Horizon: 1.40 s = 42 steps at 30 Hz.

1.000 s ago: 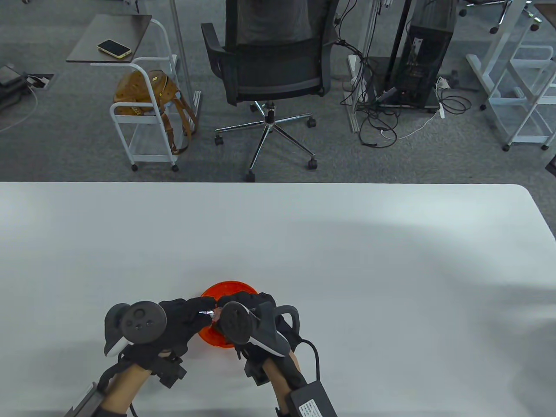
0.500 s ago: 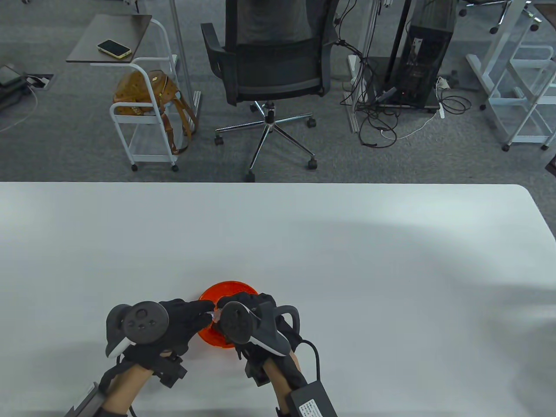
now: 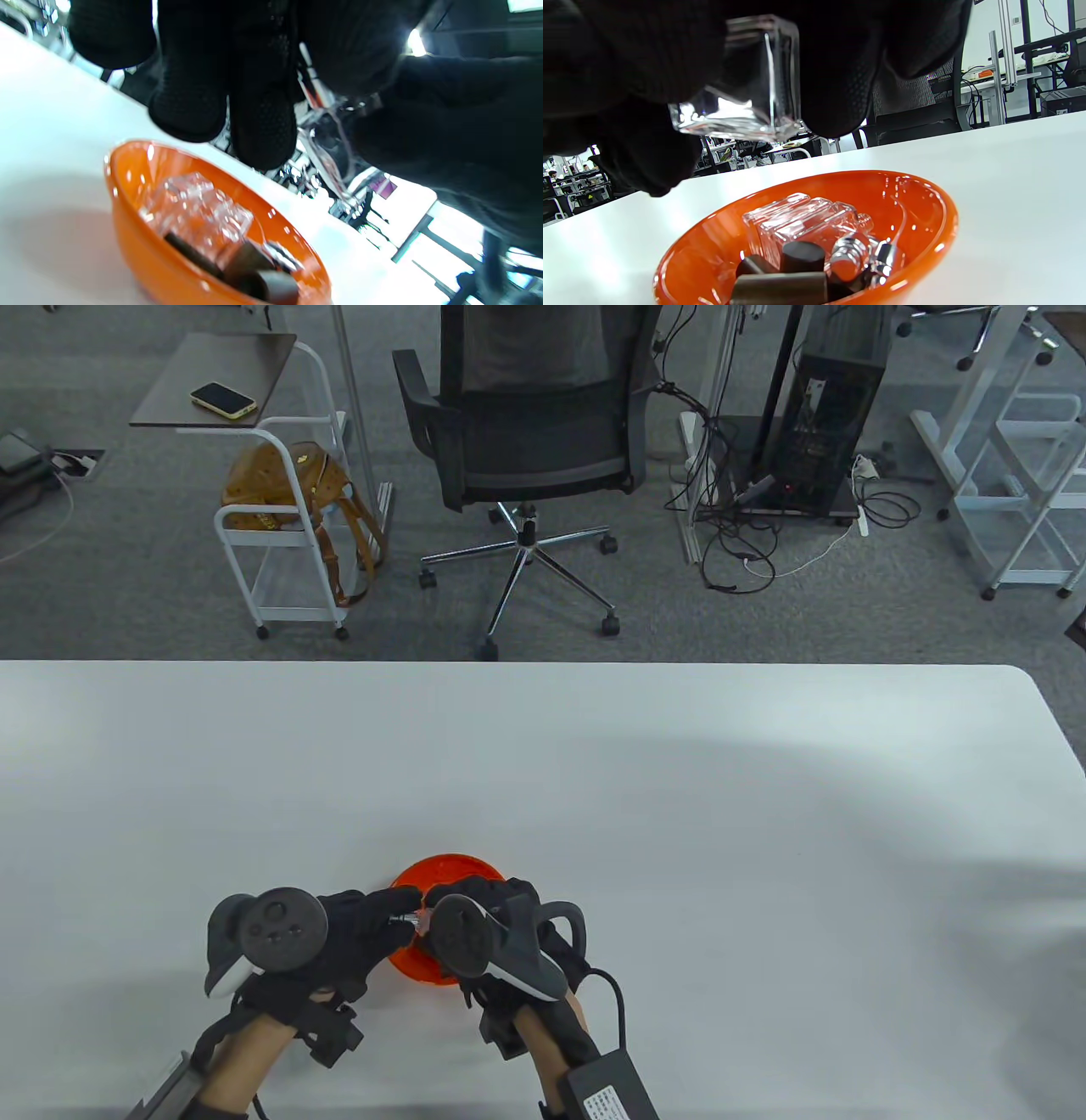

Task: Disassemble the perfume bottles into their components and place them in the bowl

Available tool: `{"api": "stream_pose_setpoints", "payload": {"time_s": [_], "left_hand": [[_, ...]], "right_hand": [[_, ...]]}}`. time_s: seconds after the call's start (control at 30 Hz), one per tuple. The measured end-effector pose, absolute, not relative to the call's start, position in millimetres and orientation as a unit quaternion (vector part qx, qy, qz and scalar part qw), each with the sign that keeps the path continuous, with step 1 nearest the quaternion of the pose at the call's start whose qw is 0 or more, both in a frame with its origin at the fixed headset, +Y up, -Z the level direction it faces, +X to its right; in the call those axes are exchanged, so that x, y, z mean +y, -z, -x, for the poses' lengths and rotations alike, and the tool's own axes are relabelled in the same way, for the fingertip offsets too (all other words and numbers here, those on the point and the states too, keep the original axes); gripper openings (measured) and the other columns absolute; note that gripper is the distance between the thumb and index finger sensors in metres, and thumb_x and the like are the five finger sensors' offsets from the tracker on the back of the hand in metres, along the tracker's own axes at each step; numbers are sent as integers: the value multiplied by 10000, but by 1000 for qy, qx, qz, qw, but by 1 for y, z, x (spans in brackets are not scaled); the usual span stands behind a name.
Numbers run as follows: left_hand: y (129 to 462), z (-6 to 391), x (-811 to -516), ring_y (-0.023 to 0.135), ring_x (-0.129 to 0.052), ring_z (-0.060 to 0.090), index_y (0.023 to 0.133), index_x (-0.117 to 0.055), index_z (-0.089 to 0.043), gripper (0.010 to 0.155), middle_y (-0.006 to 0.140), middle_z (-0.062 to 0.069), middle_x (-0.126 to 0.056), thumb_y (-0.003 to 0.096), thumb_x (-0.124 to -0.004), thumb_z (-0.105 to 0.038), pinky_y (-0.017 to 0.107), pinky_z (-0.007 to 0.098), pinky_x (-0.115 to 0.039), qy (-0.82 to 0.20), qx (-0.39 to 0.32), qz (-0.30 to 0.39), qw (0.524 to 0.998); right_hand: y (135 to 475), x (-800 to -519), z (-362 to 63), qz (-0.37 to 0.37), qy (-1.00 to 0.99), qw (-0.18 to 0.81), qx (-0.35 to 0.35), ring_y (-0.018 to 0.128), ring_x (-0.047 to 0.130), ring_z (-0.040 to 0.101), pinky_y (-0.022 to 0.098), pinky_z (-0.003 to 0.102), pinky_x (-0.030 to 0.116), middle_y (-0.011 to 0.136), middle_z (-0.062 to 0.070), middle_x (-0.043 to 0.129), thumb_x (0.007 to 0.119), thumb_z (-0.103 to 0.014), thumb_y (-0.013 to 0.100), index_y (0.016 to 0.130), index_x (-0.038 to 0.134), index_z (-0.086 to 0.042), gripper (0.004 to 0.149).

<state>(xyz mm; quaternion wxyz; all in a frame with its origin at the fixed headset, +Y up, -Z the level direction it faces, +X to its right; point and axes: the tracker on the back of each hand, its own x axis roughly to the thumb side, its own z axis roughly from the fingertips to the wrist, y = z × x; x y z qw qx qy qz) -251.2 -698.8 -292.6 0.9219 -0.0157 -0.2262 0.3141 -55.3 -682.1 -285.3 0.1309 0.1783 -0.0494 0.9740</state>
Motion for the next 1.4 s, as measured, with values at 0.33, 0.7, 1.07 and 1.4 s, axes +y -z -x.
{"api": "stream_pose_setpoints", "payload": {"time_s": [0.33, 0.7, 1.07, 1.4], "left_hand": [[292, 251, -701, 627, -1076, 294, 954, -841, -142, 557, 705, 74, -1143, 449, -819, -376, 538, 553, -794, -310, -223, 16, 924], [294, 249, -704, 639, -1047, 336, 984, -819, -164, 601, 727, 87, -1118, 448, -781, -432, 539, 572, -770, -305, -216, 9, 928], [292, 252, -702, 573, -1082, 346, 886, -934, -142, 592, 645, 111, -1164, 429, -789, -490, 512, 579, -787, -311, -208, -15, 927], [292, 253, -700, 567, -1087, 342, 869, -934, -149, 582, 642, 110, -1166, 429, -792, -502, 511, 582, -790, -323, -203, -23, 924]], "right_hand": [[285, -681, 55, -177, -974, 133, -52, 689, 1027, 152, 648, 536, 756, 838, -43, 917, 845, -485, 325, 833, 788, -285, 549], [287, -681, 52, -175, -974, 134, -53, 688, 1028, 149, 647, 536, 757, 836, -45, 918, 843, -491, 325, 831, 789, -286, 549], [286, -679, 53, -177, -973, 139, -53, 685, 1030, 150, 646, 536, 758, 834, -44, 921, 841, -495, 324, 829, 792, -286, 549], [285, -681, 56, -182, -972, 137, -49, 682, 1031, 151, 646, 536, 758, 831, -42, 923, 835, -503, 324, 829, 792, -284, 552]]}}
